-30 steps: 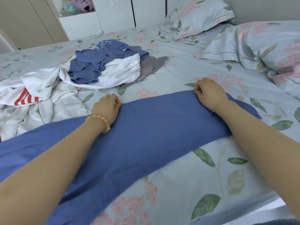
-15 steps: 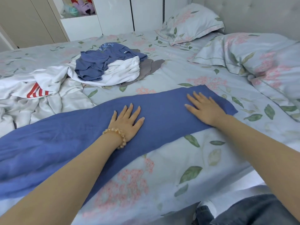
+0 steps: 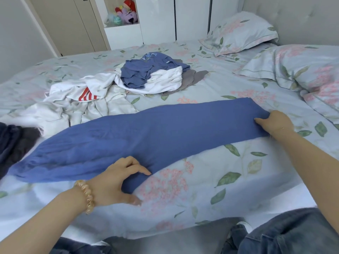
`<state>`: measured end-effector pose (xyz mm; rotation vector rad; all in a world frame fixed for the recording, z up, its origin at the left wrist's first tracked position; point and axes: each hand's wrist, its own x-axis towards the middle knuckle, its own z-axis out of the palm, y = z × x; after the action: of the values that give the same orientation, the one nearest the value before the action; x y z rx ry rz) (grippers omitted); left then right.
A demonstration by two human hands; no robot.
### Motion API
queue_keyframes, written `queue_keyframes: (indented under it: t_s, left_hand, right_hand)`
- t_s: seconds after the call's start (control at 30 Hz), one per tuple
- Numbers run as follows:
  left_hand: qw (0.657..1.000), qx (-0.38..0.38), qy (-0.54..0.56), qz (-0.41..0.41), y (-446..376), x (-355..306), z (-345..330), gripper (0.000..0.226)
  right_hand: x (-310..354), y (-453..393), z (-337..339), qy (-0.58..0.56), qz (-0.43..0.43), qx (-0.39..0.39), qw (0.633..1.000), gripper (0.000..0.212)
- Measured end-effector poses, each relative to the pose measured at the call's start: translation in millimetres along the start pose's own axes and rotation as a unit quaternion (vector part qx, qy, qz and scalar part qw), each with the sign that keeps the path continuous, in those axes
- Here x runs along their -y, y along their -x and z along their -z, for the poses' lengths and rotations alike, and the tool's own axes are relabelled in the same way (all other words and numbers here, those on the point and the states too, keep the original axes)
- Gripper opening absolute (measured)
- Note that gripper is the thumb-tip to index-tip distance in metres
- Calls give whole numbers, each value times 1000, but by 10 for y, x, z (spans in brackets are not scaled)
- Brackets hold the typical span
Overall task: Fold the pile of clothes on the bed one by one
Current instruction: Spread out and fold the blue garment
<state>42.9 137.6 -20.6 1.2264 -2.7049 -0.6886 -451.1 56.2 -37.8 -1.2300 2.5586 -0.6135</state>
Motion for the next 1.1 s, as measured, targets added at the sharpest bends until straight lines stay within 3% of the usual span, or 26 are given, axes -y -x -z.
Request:
queue_keyframes:
  t_s: [0.07, 0.2, 0.23, 0.33, 0.43, 0.57, 0.73, 0.8, 0.9, 1.0, 1.1]
  left_hand:
    - [999, -8, 37, -2, 13, 58, 23, 59]
    - [993, -97, 57, 24, 24, 122, 17, 17]
    - [992, -108, 53, 36, 6, 118, 34, 18]
    - [994, -98, 40, 37, -159, 61, 212, 19]
    - [993, -61, 90, 38, -453, 94, 524, 13]
    - [987, -31, 117, 102, -936, 427, 806, 18]
    - [976, -139, 15, 170, -1121, 676, 578, 15]
    - [968, -191, -41, 158, -1003, 667, 494, 26]
    - [953, -272, -79, 108, -693, 609, 443, 25]
    - [936, -329, 8, 122, -339, 473, 457, 17]
    - [877, -342, 262, 213, -114, 412, 597, 15]
  right_hand:
    - [44, 31, 53, -96, -19, 24, 995, 23]
    - [53, 86, 100, -217, -53, 28, 974, 23]
    - [54, 88, 91, -247, -58, 20, 967, 19]
    - [94, 96, 74, -347, -78, 15, 934, 36]
    - [136, 76, 52, -421, -94, 40, 901, 40]
    - [183, 56, 49, -497, -119, 80, 856, 40]
    - [292, 137, 117, -612, -128, 156, 765, 7]
    - [410, 185, 124, -656, -117, 168, 726, 8]
    - [768, 342, 154, -702, -71, 207, 677, 16]
    - [1284, 572, 166, -697, -8, 263, 666, 7]
    - [1880, 922, 112, -659, 46, 317, 680, 10]
